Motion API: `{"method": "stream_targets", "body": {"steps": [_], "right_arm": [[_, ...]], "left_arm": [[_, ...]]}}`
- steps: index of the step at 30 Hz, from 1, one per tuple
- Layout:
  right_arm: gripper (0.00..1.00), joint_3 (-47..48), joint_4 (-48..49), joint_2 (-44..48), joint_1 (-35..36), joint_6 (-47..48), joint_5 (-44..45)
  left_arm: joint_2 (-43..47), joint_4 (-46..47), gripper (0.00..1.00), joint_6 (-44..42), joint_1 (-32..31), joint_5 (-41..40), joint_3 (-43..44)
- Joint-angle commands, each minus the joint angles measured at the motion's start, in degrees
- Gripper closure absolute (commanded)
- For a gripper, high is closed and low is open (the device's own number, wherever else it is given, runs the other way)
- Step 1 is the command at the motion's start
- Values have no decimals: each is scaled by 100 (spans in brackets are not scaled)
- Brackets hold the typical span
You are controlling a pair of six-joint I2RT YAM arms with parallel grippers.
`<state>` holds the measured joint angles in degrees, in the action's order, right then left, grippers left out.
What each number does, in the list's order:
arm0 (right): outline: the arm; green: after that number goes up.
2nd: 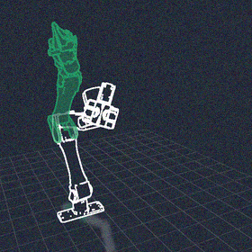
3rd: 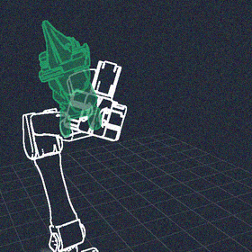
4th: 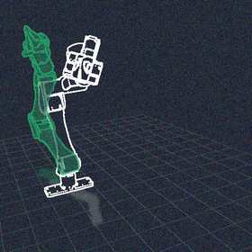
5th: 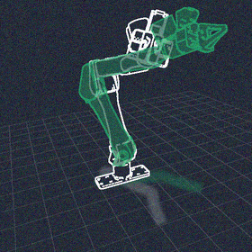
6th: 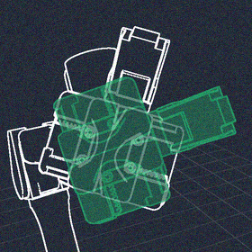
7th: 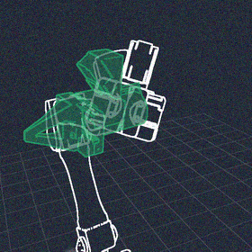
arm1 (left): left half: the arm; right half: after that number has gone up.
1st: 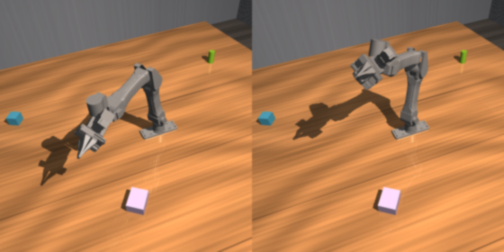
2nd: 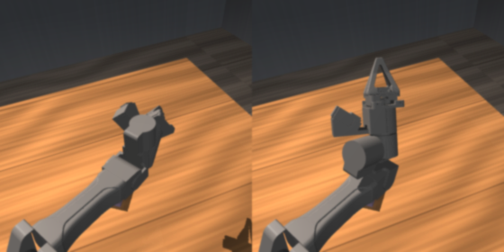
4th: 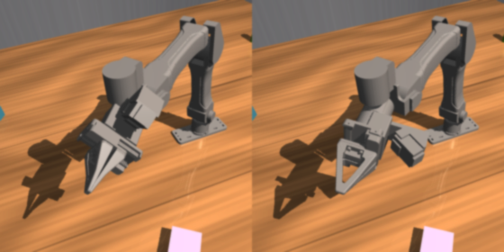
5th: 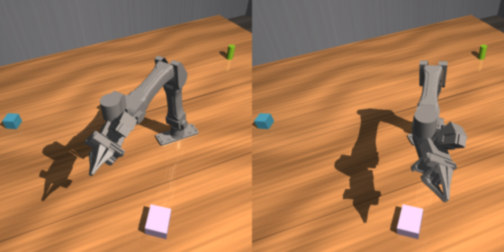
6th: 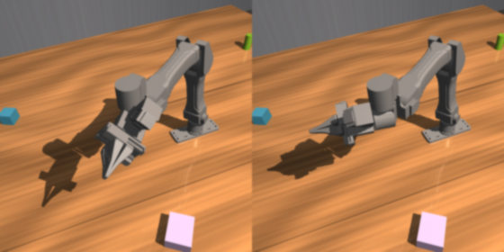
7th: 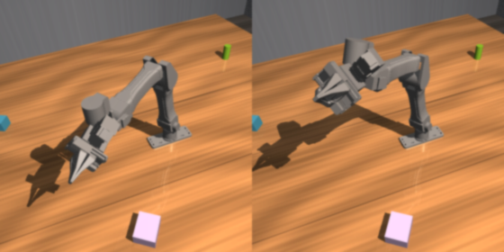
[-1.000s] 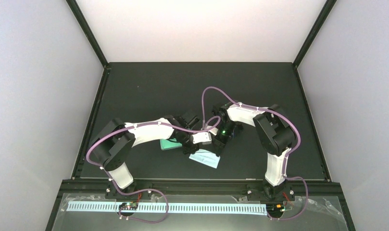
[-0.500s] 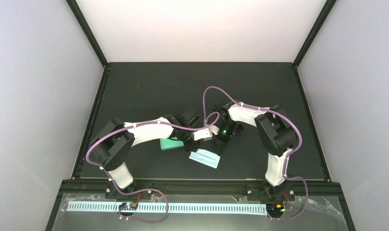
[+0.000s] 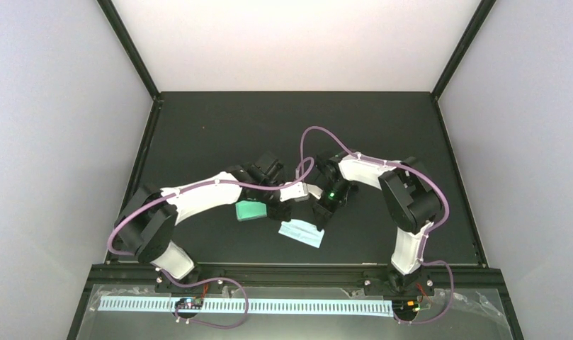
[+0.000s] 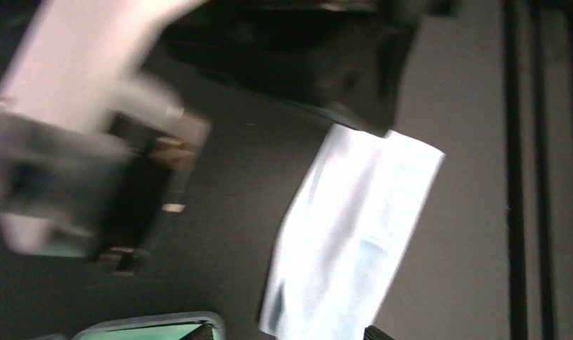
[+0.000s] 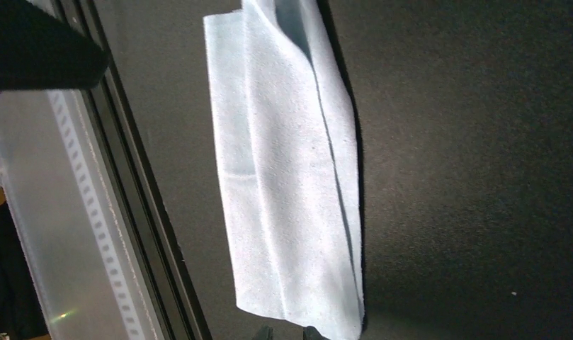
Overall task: Organize the sunglasses
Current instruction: Fold the glasses cleaning cloth at the center of the board.
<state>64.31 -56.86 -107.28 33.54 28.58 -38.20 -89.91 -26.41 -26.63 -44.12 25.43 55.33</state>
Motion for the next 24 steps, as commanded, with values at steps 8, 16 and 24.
{"method": "stream_targets", "body": {"steps": [8,16,24], "right_arm": [[88,13,72,-50,29,256,-573],[88,2,223,-266,157,84,-336],[88,48,309,-408,162,-94,-144]], "left_arm": [[256,-632,38,-1472,-392,718,-397],[-228,-780,38,-1473,-487,432,-144],[-545,-1024,37,-1563,-564,311,43]]}}
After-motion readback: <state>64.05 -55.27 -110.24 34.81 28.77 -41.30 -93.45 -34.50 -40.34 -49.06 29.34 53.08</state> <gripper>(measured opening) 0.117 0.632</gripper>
